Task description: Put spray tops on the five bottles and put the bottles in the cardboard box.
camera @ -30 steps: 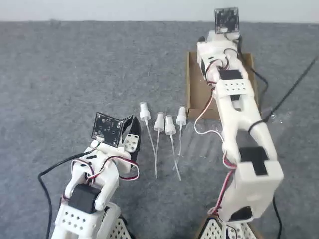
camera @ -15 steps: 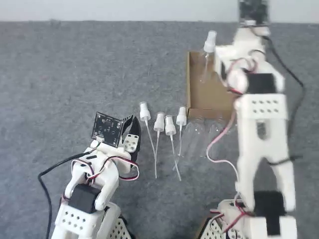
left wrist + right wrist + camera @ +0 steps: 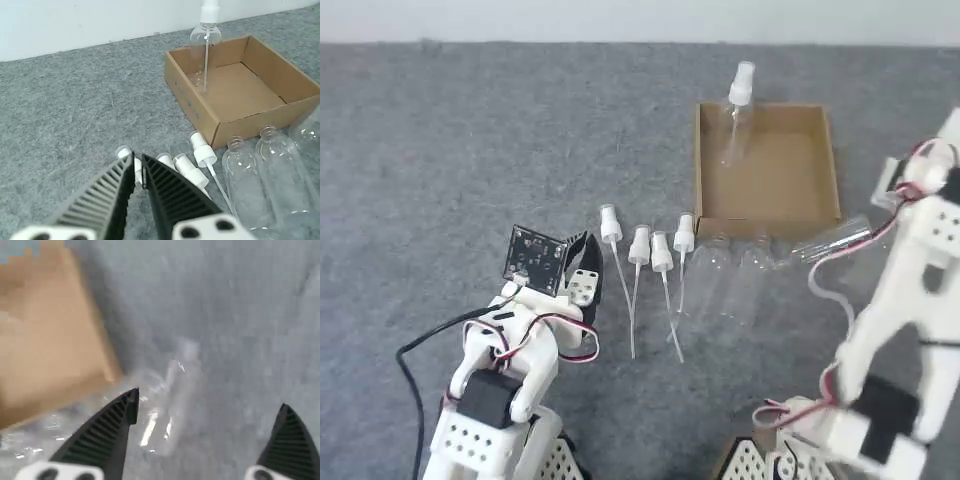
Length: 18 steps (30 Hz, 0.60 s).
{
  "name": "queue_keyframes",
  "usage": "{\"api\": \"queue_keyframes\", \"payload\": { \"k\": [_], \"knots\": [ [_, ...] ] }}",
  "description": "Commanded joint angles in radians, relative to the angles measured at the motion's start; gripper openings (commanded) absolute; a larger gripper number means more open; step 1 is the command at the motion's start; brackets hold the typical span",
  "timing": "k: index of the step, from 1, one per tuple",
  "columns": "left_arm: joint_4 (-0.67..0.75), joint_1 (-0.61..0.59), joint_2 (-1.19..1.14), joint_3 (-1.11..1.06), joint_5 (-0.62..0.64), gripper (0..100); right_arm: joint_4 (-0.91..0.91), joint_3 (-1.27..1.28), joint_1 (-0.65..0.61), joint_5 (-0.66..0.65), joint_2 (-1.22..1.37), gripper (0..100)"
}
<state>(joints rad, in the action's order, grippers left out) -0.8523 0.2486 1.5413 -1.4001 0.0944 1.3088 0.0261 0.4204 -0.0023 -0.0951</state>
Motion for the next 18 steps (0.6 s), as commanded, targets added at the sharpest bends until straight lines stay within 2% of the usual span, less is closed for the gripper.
{"api": "queue_keyframes", "payload": {
  "k": [1, 6, 18],
  "knots": [
    [0.028, -0.003, 0.015, 0.007, -0.006, 1, 0.004, -0.011, 0.019, 0.023, 0.093, 35.2],
    [0.028, -0.003, 0.015, 0.007, -0.006, 1, -0.050, -0.011, 0.004, 0.109, 0.208, 35.1],
    [0.026, -0.003, 0.015, 0.007, -0.006, 1, -0.088, -0.009, 0.008, 0.110, 0.400, 35.1]
  ]
}}
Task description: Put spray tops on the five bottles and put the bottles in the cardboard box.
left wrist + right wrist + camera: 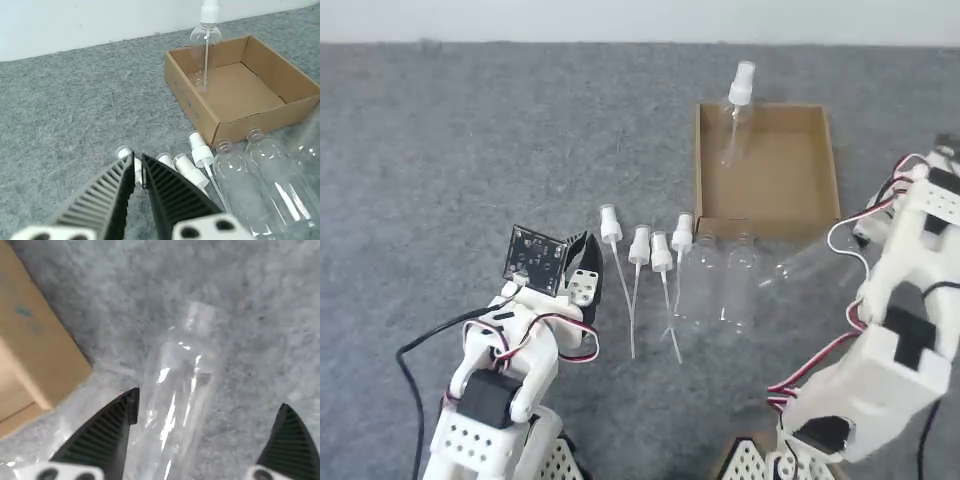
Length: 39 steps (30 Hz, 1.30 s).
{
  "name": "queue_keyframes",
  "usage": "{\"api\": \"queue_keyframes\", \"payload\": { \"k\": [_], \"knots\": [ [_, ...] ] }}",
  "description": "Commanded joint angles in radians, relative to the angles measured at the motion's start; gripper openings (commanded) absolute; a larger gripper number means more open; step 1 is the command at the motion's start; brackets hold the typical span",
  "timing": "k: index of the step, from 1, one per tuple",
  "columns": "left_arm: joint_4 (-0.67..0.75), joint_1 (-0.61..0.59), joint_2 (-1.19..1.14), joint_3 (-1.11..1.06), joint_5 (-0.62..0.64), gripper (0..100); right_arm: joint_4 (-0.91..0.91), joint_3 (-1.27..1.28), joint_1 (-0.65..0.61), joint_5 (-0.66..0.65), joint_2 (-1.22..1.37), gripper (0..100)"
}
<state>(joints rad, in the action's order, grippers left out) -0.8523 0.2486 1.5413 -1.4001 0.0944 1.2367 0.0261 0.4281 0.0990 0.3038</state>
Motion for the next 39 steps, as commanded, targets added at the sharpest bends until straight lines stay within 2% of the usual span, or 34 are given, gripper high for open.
{"api": "queue_keyframes", "payload": {
  "k": [1, 9, 11, 16, 20, 27, 31, 39],
  "knots": [
    [0.026, -0.003, 0.015, 0.007, -0.006, 1, -0.016, -0.009, 0.001, 0.009, 0.010, 35.1],
    [0.026, -0.003, 0.015, 0.007, -0.005, 1, -0.012, -0.008, 0.071, 0.005, 0.059, 35.0],
    [0.026, -0.003, 0.014, 0.007, -0.005, 1, -0.012, -0.008, 0.102, -0.044, 0.062, 34.5],
    [0.025, -0.003, 0.008, 0.007, -0.005, 1, -0.047, -0.005, 0.159, -0.173, 0.062, 17.2],
    [0.025, -0.003, 0.006, 0.010, -0.005, 1, -0.079, -0.003, 0.205, -0.419, 0.062, 7.0],
    [0.006, -0.005, -0.031, 0.068, -0.006, 1, -0.070, -0.005, 0.288, -0.790, 0.053, 6.4],
    [-0.020, -0.005, -0.261, 0.220, -0.006, 1, -0.070, 0.002, 0.325, -0.973, 0.054, 6.2],
    [-0.017, -0.003, -0.895, 0.593, 0.041, 3, -0.081, 0.064, 0.340, -1.138, 0.051, 6.2]
  ]
}}
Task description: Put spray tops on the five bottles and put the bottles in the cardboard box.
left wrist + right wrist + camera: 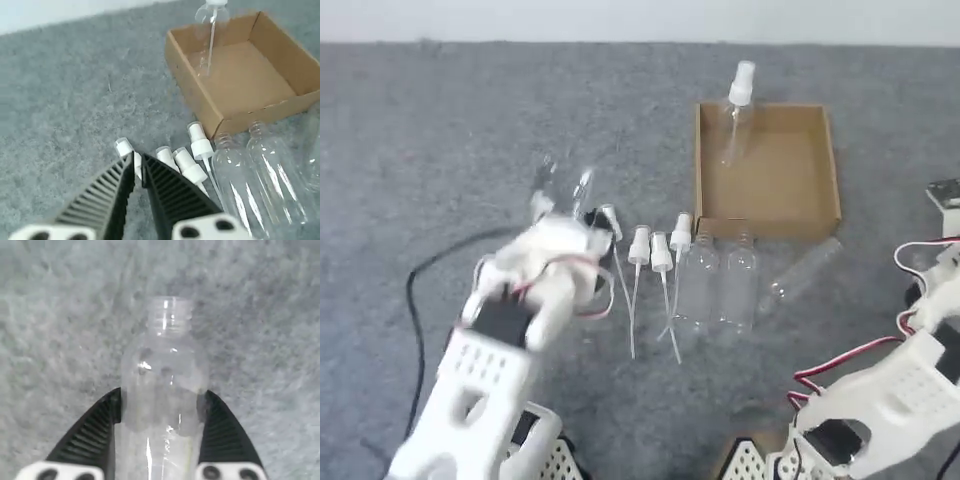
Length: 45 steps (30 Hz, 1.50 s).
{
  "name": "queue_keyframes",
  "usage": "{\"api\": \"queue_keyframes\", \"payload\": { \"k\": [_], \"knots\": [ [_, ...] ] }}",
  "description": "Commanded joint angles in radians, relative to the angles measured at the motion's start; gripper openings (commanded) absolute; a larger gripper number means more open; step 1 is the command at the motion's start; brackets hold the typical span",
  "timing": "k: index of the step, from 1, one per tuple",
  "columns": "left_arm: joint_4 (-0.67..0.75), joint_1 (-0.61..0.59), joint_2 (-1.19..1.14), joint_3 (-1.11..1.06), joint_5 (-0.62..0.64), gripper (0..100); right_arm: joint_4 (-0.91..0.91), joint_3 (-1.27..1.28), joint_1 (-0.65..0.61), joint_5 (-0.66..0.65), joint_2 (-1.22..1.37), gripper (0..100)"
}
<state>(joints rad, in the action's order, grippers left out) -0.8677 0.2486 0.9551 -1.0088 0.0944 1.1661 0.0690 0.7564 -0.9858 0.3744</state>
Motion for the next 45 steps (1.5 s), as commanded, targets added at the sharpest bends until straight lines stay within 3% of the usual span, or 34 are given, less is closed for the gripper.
{"api": "queue_keyframes", "payload": {
  "k": [1, 5, 12, 22, 30, 39, 45],
  "knots": [
    [-0.002, -0.003, -0.379, 0.246, 0.052, 6, -0.010, 0.021, 0.012, -0.058, -0.019, 6.2],
    [-0.005, -0.003, -0.634, 0.398, 0.071, 15, -0.010, 0.021, 0.013, -0.064, -0.019, 6.2],
    [-0.005, -0.094, -0.959, 0.599, 0.186, 14, -0.008, 0.023, 0.030, -0.063, -0.012, 6.3],
    [-0.006, -0.124, -1.195, 0.740, 0.190, 14, -0.008, 0.023, 0.028, -0.061, -0.008, 6.4],
    [-0.018, -0.126, -1.269, 0.740, 0.192, 14, -0.002, 0.023, 0.030, -0.058, -0.008, 6.5],
    [-0.072, -0.120, -1.264, 0.742, 0.127, 1, 0.001, 0.025, 0.030, -0.055, -0.007, 6.6],
    [-0.137, -0.129, -1.069, 0.653, 0.064, 1, 0.002, 0.025, 0.031, -0.054, -0.007, 6.6]
  ]
}}
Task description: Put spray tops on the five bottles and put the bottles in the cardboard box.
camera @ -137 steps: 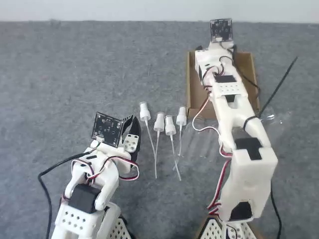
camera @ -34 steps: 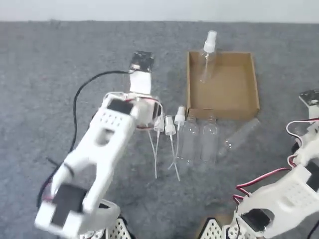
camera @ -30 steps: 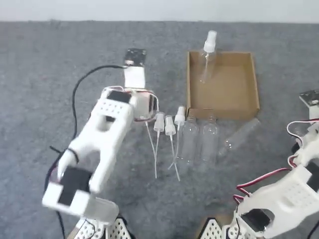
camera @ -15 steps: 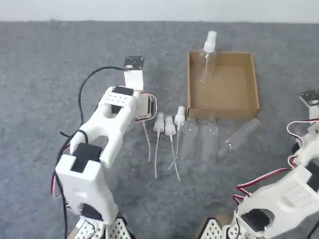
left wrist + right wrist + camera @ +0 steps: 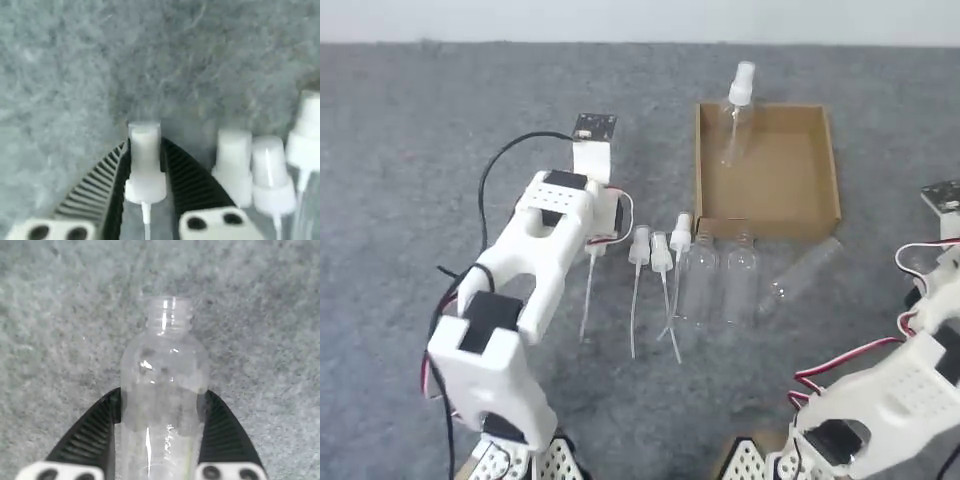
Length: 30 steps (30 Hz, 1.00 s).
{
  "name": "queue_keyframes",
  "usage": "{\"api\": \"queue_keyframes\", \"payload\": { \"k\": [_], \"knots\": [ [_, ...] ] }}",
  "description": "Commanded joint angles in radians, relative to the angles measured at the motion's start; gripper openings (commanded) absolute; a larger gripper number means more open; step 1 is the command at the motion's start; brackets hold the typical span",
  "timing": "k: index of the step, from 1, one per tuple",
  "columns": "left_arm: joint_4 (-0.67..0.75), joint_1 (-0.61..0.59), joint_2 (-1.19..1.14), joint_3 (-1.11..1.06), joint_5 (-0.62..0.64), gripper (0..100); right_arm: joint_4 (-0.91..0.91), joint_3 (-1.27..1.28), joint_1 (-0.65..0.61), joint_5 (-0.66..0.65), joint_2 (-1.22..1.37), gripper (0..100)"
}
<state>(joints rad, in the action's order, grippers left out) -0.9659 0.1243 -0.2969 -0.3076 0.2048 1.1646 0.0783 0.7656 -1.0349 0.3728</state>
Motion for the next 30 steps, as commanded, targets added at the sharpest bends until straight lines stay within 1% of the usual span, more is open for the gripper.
{"api": "queue_keyframes", "payload": {
  "k": [1, 7, 12, 15, 21, 30],
  "knots": [
    [-0.035, -0.005, 0.238, -0.094, -0.057, 1, 0.004, 0.015, 0.022, -0.005, -0.005, 6.6],
    [-0.035, -0.005, 0.575, -0.371, -0.115, 1, 0.002, 0.015, 0.013, 0.038, -0.007, 6.6],
    [-0.041, 0.002, 0.838, -0.518, -0.138, 1, 0.001, 0.015, 0.012, 0.041, -0.007, 6.7],
    [-0.011, 0.002, 0.959, -0.585, -0.144, 1, 0.001, 0.015, 0.015, 0.041, -0.004, 6.7],
    [0.097, -0.003, 1.073, -0.736, -0.143, 1, -0.007, 0.029, 0.013, 0.040, 0.050, 6.7],
    [0.135, -0.005, 1.177, -0.835, -0.143, 1, 0.001, 0.025, 0.013, 0.041, 0.128, 6.7]
  ]
}}
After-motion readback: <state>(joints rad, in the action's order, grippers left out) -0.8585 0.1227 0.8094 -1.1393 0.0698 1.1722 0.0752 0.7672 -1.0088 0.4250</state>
